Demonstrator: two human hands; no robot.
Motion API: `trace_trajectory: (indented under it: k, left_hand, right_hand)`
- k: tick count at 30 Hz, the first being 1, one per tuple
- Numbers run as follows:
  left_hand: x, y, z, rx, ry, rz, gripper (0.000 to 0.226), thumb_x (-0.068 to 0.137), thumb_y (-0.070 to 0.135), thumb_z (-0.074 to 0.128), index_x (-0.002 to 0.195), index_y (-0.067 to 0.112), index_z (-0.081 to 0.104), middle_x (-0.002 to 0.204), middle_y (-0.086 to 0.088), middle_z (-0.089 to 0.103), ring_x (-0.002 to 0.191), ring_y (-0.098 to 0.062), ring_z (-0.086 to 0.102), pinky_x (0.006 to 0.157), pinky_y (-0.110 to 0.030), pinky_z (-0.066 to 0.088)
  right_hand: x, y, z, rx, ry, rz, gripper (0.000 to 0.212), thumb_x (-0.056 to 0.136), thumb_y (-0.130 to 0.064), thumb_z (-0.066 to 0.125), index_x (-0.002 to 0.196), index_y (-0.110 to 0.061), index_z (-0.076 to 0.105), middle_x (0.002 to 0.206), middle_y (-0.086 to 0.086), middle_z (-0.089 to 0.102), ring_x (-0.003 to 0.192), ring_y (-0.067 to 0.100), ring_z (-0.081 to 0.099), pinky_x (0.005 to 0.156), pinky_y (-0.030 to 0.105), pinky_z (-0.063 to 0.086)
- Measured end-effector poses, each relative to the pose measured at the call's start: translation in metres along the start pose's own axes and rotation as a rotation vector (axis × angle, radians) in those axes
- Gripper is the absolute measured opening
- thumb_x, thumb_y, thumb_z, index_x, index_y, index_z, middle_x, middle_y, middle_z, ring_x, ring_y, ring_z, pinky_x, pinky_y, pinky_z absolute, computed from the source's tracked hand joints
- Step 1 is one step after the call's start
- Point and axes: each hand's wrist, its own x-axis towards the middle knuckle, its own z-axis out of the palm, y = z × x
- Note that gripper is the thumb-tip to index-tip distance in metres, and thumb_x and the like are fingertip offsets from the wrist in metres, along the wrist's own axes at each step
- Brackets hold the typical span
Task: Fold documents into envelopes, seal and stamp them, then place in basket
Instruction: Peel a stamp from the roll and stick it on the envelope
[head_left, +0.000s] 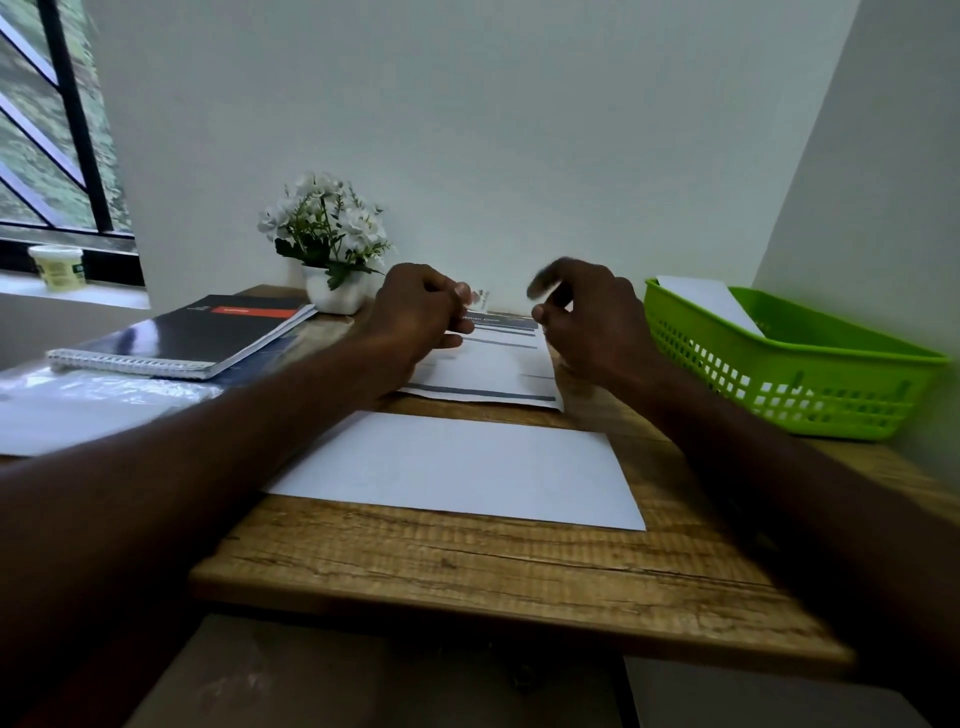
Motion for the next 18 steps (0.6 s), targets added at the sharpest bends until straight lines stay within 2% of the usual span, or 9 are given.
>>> trace_trajectory:
  k: [2, 5, 7, 10, 12, 15, 18]
  left_hand:
    - [-0.003, 0.000, 0.005, 0.040, -0.045, 0.050, 0.011, 0.098, 0.010, 0.067, 0.090, 0.003, 0.069, 0.092, -0.014, 0.076, 0.085, -0.029, 0.077, 0.079, -0.044, 0.064]
    - [-0.006, 0.001, 0.007, 0.061, -0.138, 0.131, 0.009, 0.095, 0.010, 0.071, 0.092, 0.001, 0.070, 0.091, -0.016, 0.076, 0.088, -0.030, 0.077, 0.081, -0.043, 0.062]
    - [-0.008, 0.001, 0.008, 0.064, -0.197, 0.164, 0.013, 0.095, 0.013, 0.072, 0.096, 0.000, 0.071, 0.092, -0.018, 0.076, 0.087, -0.028, 0.077, 0.077, -0.038, 0.062]
    - [-0.009, 0.001, 0.008, 0.065, -0.225, 0.187, 0.012, 0.094, 0.015, 0.073, 0.096, 0.003, 0.072, 0.094, -0.016, 0.078, 0.086, -0.025, 0.078, 0.069, -0.028, 0.060]
    - [-0.008, 0.001, 0.008, 0.067, -0.215, 0.189, 0.014, 0.094, 0.017, 0.074, 0.097, 0.003, 0.073, 0.091, -0.012, 0.078, 0.084, -0.023, 0.078, 0.066, -0.027, 0.058]
    - [-0.008, 0.001, 0.011, 0.097, -0.213, 0.187, 0.023, 0.094, 0.025, 0.074, 0.104, 0.005, 0.073, 0.089, -0.007, 0.077, 0.082, -0.022, 0.078, 0.067, -0.031, 0.058]
    - [-0.008, 0.001, 0.015, 0.119, -0.204, 0.158, 0.040, 0.091, 0.031, 0.078, 0.121, 0.010, 0.060, 0.090, -0.006, 0.075, 0.081, -0.020, 0.077, 0.068, -0.038, 0.060]
  right_hand:
    - [0.000, -0.004, -0.001, 0.077, -0.005, -0.058, 0.015, 0.090, -0.028, 0.075, 0.105, -0.026, 0.074, 0.086, -0.011, 0.072, 0.086, 0.012, 0.069, 0.082, 0.032, 0.052]
    - [-0.003, -0.008, 0.001, 0.184, -0.056, -0.073, 0.023, 0.089, -0.036, 0.078, 0.108, -0.022, 0.077, 0.093, -0.007, 0.076, 0.083, 0.009, 0.072, 0.084, 0.034, 0.057]
    - [-0.004, -0.006, 0.002, 0.257, -0.059, -0.076, 0.027, 0.086, -0.037, 0.081, 0.107, -0.020, 0.077, 0.087, -0.003, 0.078, 0.080, 0.010, 0.074, 0.082, 0.036, 0.059]
    - [-0.002, -0.001, 0.000, 0.316, -0.025, -0.098, 0.019, 0.083, -0.024, 0.084, 0.100, -0.016, 0.079, 0.077, 0.000, 0.078, 0.072, 0.011, 0.075, 0.080, 0.039, 0.061]
    - [0.000, -0.001, -0.002, 0.299, -0.033, -0.112, 0.017, 0.083, -0.016, 0.083, 0.101, -0.017, 0.080, 0.076, -0.002, 0.077, 0.072, 0.008, 0.074, 0.080, 0.036, 0.061]
    - [0.004, -0.003, -0.003, 0.167, -0.053, -0.159, 0.017, 0.088, -0.023, 0.080, 0.105, -0.022, 0.080, 0.080, -0.005, 0.075, 0.071, 0.002, 0.069, 0.075, 0.023, 0.054]
    - [0.007, 0.000, 0.000, 0.019, -0.044, -0.143, 0.027, 0.092, -0.015, 0.074, 0.118, -0.022, 0.075, 0.080, -0.010, 0.067, 0.076, 0.006, 0.062, 0.078, 0.023, 0.048]
